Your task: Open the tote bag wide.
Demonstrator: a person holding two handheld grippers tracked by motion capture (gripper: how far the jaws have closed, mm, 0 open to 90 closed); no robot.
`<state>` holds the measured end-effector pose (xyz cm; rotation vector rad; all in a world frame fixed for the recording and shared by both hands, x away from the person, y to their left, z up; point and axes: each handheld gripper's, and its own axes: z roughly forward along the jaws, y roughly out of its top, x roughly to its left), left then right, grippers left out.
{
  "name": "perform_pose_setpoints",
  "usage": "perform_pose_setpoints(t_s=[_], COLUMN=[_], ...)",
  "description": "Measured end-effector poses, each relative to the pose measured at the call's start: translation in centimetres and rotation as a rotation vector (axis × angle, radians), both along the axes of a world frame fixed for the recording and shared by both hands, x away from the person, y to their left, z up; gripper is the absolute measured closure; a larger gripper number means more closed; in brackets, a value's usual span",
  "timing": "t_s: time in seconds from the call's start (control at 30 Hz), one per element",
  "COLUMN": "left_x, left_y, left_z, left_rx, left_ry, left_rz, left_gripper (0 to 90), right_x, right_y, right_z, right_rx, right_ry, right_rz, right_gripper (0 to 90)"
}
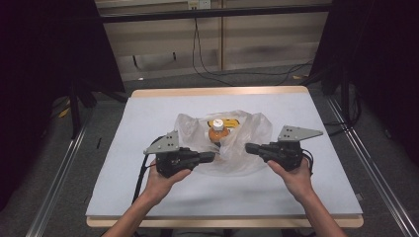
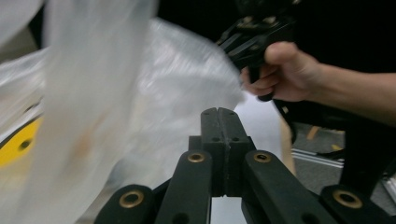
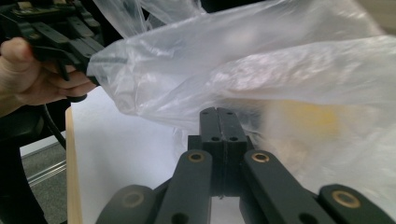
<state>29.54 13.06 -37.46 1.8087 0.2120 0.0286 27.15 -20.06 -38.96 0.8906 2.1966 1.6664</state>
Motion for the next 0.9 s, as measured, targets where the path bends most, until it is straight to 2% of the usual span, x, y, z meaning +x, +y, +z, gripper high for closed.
perform_pose_setpoints(t_s=[0.03, 0.07, 0.13, 0.17, 0.23, 0.3, 0.33, 0.43, 0.5, 0.53, 0.57, 0.6, 0.67, 0.7, 0.73, 0.77, 0.8, 0.83, 0.87, 0.9], left_x=[0.1, 0.3, 1.4, 1.4, 1.9, 2.3, 2.6, 2.7, 2.7, 2.7, 2.5, 2.5, 2.5, 2.7, 3.1, 3.6, 4.8, 4.8, 5.7, 6.6], left_y=[0.0, 0.0, 0.4, 0.4, 0.6, 0.6, 0.4, 0.1, -0.2, -0.3, -0.8, -0.8, -1.1, -1.3, -1.5, -1.7, -2.1, -2.1, -2.2, -2.4], left_z=[0.3, 0.6, 0.9, 0.9, 1.1, 1.5, 1.9, 2.6, 3.4, 3.9, 5.1, 5.1, 6.6, 7.6, 8.1, 8.4, 8.0, 8.0, 7.4, 6.4], left_rx=[-0.011, -0.009, -0.037, -0.037, -0.040, -0.031, -0.034, -0.049, -0.073, -0.071, -0.086, -0.086, -0.098, -0.094, -0.093, -0.072, -0.003, -0.003, 0.029, 0.038], left_ry=[-0.005, -0.005, 0.008, 0.008, 0.006, 0.000, -0.008, -0.022, -0.035, -0.047, -0.074, -0.074, -0.106, -0.116, -0.102, -0.096, -0.110, -0.110, -0.088, -0.052], left_rz=[-0.003, 0.009, 0.039, 0.039, 0.070, 0.075, 0.074, 0.072, 0.051, 0.045, 0.023, 0.023, 0.005, 0.003, 0.010, 0.023, 0.082, 0.082, 0.097, 0.105], left_gripper=[90.0, 90.0, 90.0, 90.0, 90.0, 90.0, 90.0, 90.0, 90.0, 90.0, 90.0, 90.0, 90.0, 90.0, 90.0, 90.0, 90.0, 90.0, 90.0, 90.0], right_x=[-0.1, -0.2, -0.5, -0.5, -0.4, -0.2, 0.6, 1.3, 2.4, 2.4, 3.2, 3.5, 3.8, 4.1, 4.5, 5.2, 5.4, 5.4, 5.8, 6.7], right_y=[-0.3, -0.6, -2.0, -2.0, -2.7, -2.8, -2.5, -2.2, -1.0, -1.0, 0.1, 0.6, 1.1, 1.6, 2.2, 3.0, 3.3, 3.3, 3.6, 4.0], right_z=[0.1, 0.2, 0.9, 0.9, 2.1, 2.6, 3.8, 4.6, 5.6, 5.6, 6.2, 6.5, 6.8, 7.0, 7.3, 7.4, 7.3, 7.3, 7.1, 6.1], right_rx=[0.000, 0.000, 0.017, 0.017, 0.033, 0.035, 0.042, 0.051, 0.060, 0.060, 0.050, 0.050, 0.053, 0.044, 0.039, 0.029, 0.023, 0.023, 0.010, -0.009], right_ry=[-0.004, -0.010, -0.026, -0.026, -0.048, -0.055, -0.075, -0.091, -0.105, -0.105, -0.114, -0.112, -0.112, -0.114, -0.113, -0.104, -0.099, -0.099, -0.094, -0.068], right_rz=[-0.005, -0.017, -0.046, -0.046, -0.066, -0.066, -0.066, -0.063, -0.040, -0.040, -0.021, -0.012, 0.004, 0.014, 0.026, 0.043, 0.045, 0.045, 0.042, 0.052], right_gripper=[90.0, 90.0, 90.0, 90.0, 90.0, 90.0, 90.0, 90.0, 90.0, 90.0, 90.0, 90.0, 90.0, 90.0, 90.0, 90.0, 90.0, 90.0, 90.0, 90.0])
